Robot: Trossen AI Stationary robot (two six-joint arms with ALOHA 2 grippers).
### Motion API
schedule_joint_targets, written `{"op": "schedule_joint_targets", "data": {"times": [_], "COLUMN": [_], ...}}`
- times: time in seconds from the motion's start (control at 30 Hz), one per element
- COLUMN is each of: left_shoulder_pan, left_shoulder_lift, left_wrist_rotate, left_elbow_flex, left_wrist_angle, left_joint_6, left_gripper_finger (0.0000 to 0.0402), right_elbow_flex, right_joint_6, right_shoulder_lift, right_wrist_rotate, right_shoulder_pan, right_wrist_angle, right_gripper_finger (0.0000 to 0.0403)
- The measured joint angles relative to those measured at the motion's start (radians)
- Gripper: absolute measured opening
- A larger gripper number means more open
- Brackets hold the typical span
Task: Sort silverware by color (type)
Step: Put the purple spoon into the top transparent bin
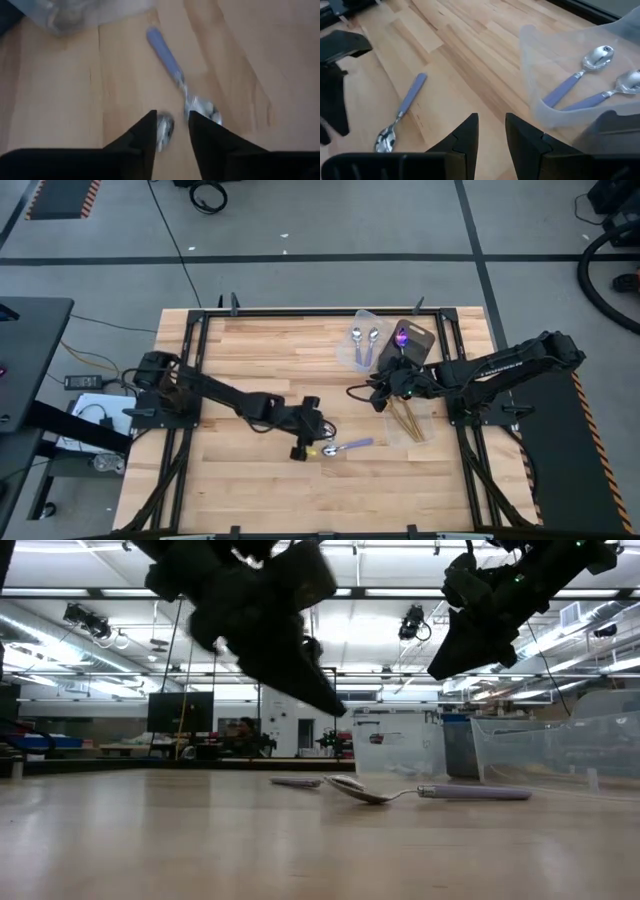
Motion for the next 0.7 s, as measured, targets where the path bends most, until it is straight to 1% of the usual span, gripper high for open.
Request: {"op": "schedule_joint_targets", "data": {"times": [0.13,0.4,0.47,0.6,0.7], "left_shoulder_pan": [-0.022,-0.029,-0.032,-0.051,-0.07], "left_shoulder_lift": [0.081,0.238,0.265,0.308,0.333], "left_wrist_rotate": [-0.019,-0.039,-0.04,-0.041,-0.084], "left_elbow_flex": [0.072,0.208,0.227,0.253,0.253], "left_wrist_angle": [0.009,0.008,0.004,0.011,0.012], "left_joint_6": [-0.095,-0.194,-0.198,-0.19,-0.153], "left_gripper_finger": [0.0151,0.021,0.0217,0.0217,0.0207], "right_elbow_flex": [0.0,0.0,0.0,0.0,0.0], "right_joint_6": [0.0,-0.004,-0.004,-0.004,-0.004], "right_shoulder_lift": [0.0,0.0,0.0,0.0,0.0], "right_wrist_rotate": [-0.002,-0.005,-0.005,-0.005,-0.005], "right_shoulder_pan": [0.01,0.045,0.054,0.072,0.084], "right_wrist_angle": [-0.006,-0.02,-0.021,-0.019,-0.015], "right_gripper_finger": [0.0107,0.0107,0.0107,0.0107,0.0107]}}
